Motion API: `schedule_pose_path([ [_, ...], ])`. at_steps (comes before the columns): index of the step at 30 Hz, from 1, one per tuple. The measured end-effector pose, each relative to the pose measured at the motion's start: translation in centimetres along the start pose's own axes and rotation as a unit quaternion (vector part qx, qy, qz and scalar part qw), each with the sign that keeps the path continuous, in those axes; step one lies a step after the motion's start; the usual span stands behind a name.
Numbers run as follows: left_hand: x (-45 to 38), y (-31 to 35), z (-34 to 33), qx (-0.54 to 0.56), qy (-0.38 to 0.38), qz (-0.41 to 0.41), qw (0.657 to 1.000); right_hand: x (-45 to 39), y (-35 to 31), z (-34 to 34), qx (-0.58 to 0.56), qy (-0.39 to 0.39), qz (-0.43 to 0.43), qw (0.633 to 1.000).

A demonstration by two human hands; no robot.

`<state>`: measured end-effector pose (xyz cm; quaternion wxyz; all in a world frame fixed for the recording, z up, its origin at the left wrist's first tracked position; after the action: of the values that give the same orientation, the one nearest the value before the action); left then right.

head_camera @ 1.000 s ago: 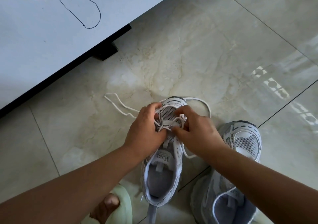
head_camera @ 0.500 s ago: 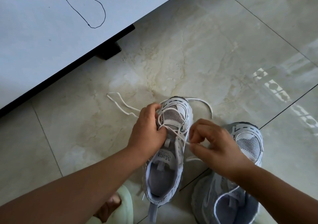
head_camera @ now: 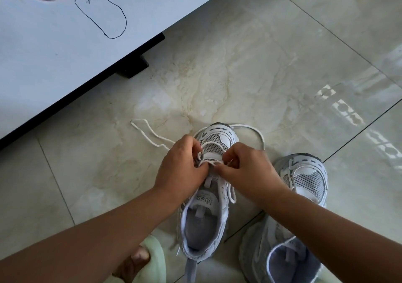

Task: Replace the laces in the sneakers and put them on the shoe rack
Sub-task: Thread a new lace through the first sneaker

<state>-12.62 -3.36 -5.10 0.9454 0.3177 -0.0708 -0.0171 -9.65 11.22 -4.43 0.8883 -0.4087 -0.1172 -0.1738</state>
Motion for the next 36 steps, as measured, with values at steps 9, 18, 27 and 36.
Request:
schedule_pose_path([
  [9,0.3,0.0,0.2,-0.01,0.028,-0.041,0.999,1.7,1.5,1.5,-0.143,-0.133,-0.014,0.981],
  [18,1.2,1.0,0.6,-0.106,-0.019,-0.072,0.992,1.8,1.0,0.4,0.0,-0.062,-0.034,0.997],
  [27,0.3,1.6,0.3,-0.145,-0.004,-0.163,0.976,2.1,0.2,0.0,0.042,-0.029,-0.045,0.998],
  [36,0.7,1.5,-0.5,-0.124,-0.01,-0.172,0.977,2.6,1.1,-1.0,0.028,0.051,-0.065,0.996],
])
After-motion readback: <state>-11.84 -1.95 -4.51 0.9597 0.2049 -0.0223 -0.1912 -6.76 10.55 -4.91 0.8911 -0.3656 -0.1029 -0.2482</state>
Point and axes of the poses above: each hand's wrist, its own x-axis away from the middle knuckle, its own z-axis out of the back of the hand, y = z × x, the point moved 3 cm from there along -x, towards the middle knuckle, and after that the axes turned 11 degrees about y, right-handed, at the moved point
